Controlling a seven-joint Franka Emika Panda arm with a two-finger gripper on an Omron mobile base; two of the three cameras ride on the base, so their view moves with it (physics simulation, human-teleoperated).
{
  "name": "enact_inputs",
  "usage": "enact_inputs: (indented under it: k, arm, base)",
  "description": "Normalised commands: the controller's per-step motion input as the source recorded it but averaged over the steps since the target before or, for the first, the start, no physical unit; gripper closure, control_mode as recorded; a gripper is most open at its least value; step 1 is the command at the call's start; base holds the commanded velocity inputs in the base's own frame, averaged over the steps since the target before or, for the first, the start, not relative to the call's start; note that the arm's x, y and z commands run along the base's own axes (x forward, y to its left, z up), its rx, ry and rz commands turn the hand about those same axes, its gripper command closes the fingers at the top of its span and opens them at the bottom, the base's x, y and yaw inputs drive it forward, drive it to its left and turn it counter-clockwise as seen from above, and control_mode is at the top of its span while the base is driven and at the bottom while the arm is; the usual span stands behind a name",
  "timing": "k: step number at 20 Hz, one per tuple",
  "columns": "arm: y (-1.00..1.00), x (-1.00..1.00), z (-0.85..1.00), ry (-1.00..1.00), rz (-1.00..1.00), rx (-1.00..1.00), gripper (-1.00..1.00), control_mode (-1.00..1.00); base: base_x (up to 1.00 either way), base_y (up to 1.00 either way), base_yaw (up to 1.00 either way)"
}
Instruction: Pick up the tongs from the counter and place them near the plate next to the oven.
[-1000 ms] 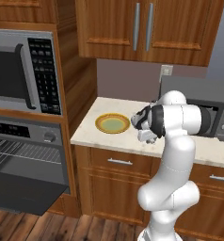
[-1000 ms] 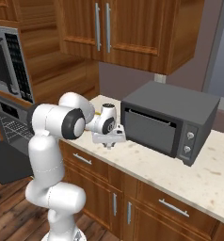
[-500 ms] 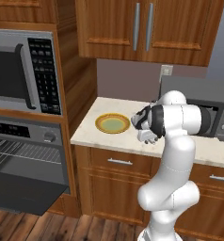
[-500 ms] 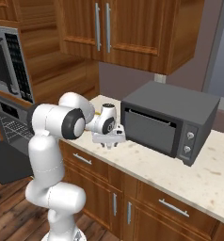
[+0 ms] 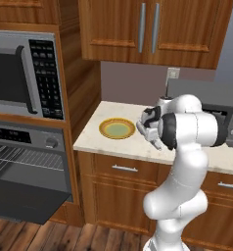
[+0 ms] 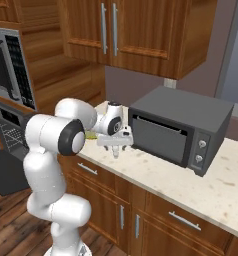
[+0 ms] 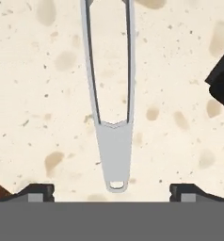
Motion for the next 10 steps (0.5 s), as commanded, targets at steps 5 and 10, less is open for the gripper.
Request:
enact_inputs:
  k: [5,10]
  arm:
    - [0.00,-0.83,1.00,-0.03,0.00,0.03,-1.00,-1.00]
    - [0.08,-0.85,1.00,0.00,0.00,0.04,-1.00,-1.00]
  base:
    - [0.00,0.00,0.00]
    - [0.00,0.00,0.00]
